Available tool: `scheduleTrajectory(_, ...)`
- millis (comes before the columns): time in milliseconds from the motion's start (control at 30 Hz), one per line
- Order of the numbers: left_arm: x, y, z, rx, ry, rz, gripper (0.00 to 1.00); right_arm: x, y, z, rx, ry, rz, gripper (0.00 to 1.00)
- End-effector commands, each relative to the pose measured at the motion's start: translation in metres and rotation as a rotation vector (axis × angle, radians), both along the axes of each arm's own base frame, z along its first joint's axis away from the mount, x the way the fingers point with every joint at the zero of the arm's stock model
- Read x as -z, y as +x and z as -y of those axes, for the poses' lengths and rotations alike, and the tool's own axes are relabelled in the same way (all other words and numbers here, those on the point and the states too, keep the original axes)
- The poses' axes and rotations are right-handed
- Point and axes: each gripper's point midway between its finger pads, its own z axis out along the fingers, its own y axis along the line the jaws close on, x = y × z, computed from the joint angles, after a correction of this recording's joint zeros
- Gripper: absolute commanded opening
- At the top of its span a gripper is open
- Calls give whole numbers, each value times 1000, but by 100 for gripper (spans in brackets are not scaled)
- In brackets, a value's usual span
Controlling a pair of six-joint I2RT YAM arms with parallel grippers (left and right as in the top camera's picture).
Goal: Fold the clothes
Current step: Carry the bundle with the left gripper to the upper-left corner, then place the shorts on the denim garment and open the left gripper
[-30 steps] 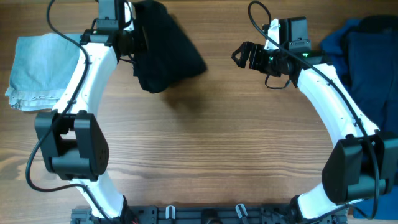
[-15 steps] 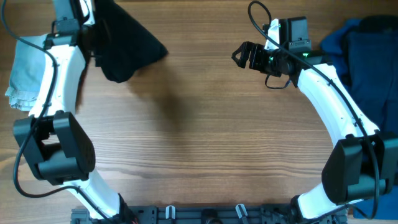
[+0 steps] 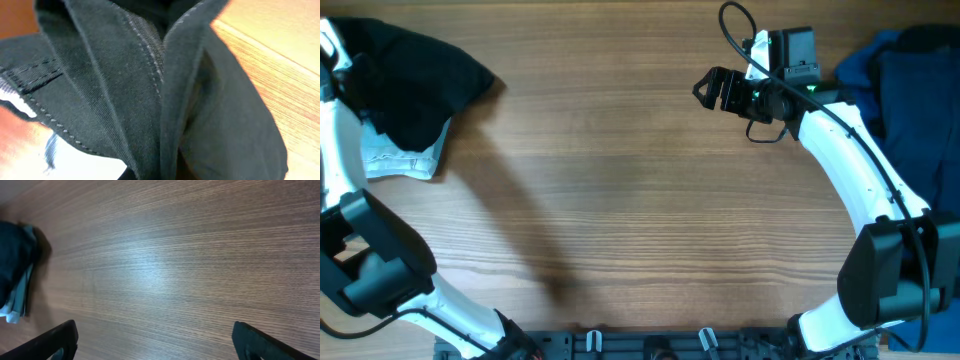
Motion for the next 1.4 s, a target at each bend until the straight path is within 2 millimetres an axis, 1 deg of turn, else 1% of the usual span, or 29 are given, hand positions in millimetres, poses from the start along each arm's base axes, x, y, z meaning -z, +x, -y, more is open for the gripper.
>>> scheduleTrajectory(0, 7, -20, -28, -198, -123, 16, 13, 1, 2, 3, 9, -13, 3, 99)
scheduleTrajectory(33, 14, -29, -34, -257, -162, 1, 38, 1, 2, 3, 9, -13, 3, 100)
scheduleTrajectory(67, 22, -43, -38, -343, -224, -17, 66, 1, 2, 3, 9, -13, 3, 99)
scheduleTrajectory(100, 29, -55, -39, -413, -288, -32, 78, 1, 2, 3, 9, -13, 3, 99)
scheduleTrajectory(167, 38, -70, -37, -473, -362, -67, 97, 1, 2, 3, 9, -13, 3, 100)
scheduleTrajectory(200, 40, -75, -34, -481, -399, -78, 100, 1, 2, 3, 9, -13, 3, 100)
scheduleTrajectory(233, 38, -75, -27, -454, -452, -68, 100, 1, 2, 3, 9, -13, 3, 99)
scheduleTrajectory(267, 30, -71, -19, -411, -507, -37, 100, 1, 2, 3, 9, -13, 3, 99)
scheduleTrajectory(300, 16, -66, -9, -357, -564, 11, 100, 1, 2, 3, 9, -13, 3, 99)
scheduleTrajectory(367, -23, -58, 7, -274, -658, 126, 95, 1, 2, 3, 9, -13, 3, 100)
scheduleTrajectory(400, -45, -55, 13, -237, -672, 183, 86, 1, 2, 3, 9, -13, 3, 100)
scheduleTrajectory(433, -60, -53, 15, -212, -652, 220, 74, 1, 2, 3, 9, -13, 3, 99)
scheduleTrajectory(467, -67, -52, 14, -206, -628, 238, 46, 1, 2, 3, 9, -13, 3, 100)
scheduleTrajectory(500, -70, -50, 11, -209, -603, 252, 13, 1, 2, 3, 8, -13, 3, 99)
scheduleTrajectory(533, -67, -48, 6, -222, -580, 252, 4, 1, 2, 3, 9, -13, 3, 99)
scheduleTrajectory(600, -58, -45, 4, -209, -571, 233, 4, 1, 2, 3, 9, -13, 3, 100)
scheduleTrajectory(667, -27, -42, 1, -196, -579, 169, 4, 1, 2, 3, 8, -13, 3, 100)
scheduleTrajectory(733, -3, -42, 1, -210, -612, 116, 4, 1, 2, 3, 9, -13, 3, 100)
scheduleTrajectory(767, 15, -41, 3, -194, -628, 79, 4, 1, 2, 3, 9, -13, 3, 99)
scheduleTrajectory(800, 54, -46, 8, -218, -691, -14, 4, 1, 2, 3, 9, -13, 3, 99)
scheduleTrajectory(833, 79, -54, 12, -245, -740, -84, 4, 1, 2, 3, 9, -13, 3, 99)
scheduleTrajectory(967, 123, -72, 21, -275, -808, -212, 4, 1, 2, 3, 9, -13, 3, 99)
scheduleTrajectory(1067, 158, -79, 28, -281, -850, -288, 4, 1, 2, 3, 9, -13, 3, 100)
scheduleTrajectory(1133, 173, -82, 32, -288, -880, -319, 4, 1, 2, 3, 9, -13, 3, 100)
scheduleTrajectory(1200, 171, -79, 36, -273, -909, -307, 4, 1, 2, 3, 9, -13, 3, 100)
scheduleTrajectory(1233, 161, -74, 40, -248, -933, -276, 4, 1, 2, 3, 9, -13, 3, 99)
scheduleTrajectory(1300, 131, -63, 47, -187, -974, -197, 4, 1, 2, 3, 9, -13, 3, 100)
scheduleTrajectory(1367, 85, -53, 55, -120, -966, -106, 4, 1, 2, 3, 9, -13, 3, 100)
